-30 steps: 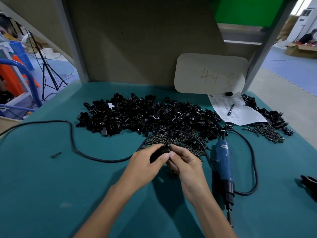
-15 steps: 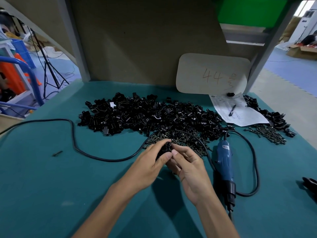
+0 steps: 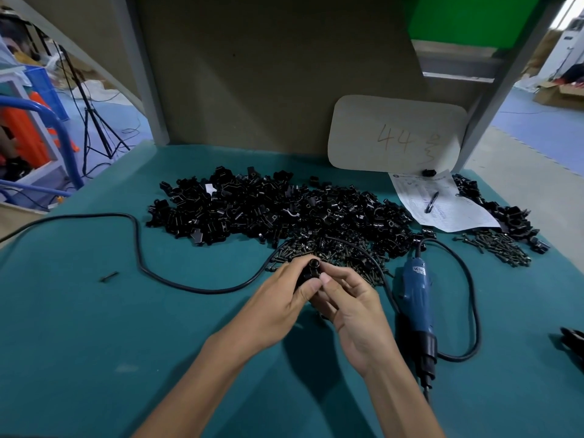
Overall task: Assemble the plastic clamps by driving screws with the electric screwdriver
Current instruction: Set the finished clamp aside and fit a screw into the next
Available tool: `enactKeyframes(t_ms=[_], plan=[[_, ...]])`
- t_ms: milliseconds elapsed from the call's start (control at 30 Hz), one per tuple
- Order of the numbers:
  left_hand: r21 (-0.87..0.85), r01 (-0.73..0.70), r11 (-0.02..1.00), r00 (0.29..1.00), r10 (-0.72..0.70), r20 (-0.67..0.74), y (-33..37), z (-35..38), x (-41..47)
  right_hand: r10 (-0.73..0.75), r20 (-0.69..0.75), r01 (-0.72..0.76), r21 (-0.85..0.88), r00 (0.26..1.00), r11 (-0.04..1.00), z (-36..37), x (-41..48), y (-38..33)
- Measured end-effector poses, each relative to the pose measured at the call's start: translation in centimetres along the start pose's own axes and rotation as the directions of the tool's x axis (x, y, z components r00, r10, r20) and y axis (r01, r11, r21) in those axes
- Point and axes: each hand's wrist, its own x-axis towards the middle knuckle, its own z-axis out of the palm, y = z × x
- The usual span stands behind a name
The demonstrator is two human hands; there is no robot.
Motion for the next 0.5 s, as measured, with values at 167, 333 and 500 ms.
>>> enactKeyframes(t_ms=[167, 333, 500], plan=[[0.003, 0.010, 1.000, 1.000, -0.010, 0.017, -0.22, 0.13, -0.20, 0.009, -0.006, -0.009, -0.003, 1.000, 1.000, -0.15, 0.01, 0.10], [-0.018, -0.015, 1.000, 1.000, 0.016, 0.020, -0.20, 0.18, -0.33, 0.013, 0.005, -0.013, 0.003, 1.000, 1.000, -0.32, 0.13, 0.30], [-0.025, -0.008, 1.000, 1.000, 0.008, 0.024, -0.33, 0.33, -0.45, 0.022, 0.013, -0.022, -0.007, 1.000, 1.000, -0.57, 0.33, 0.74]])
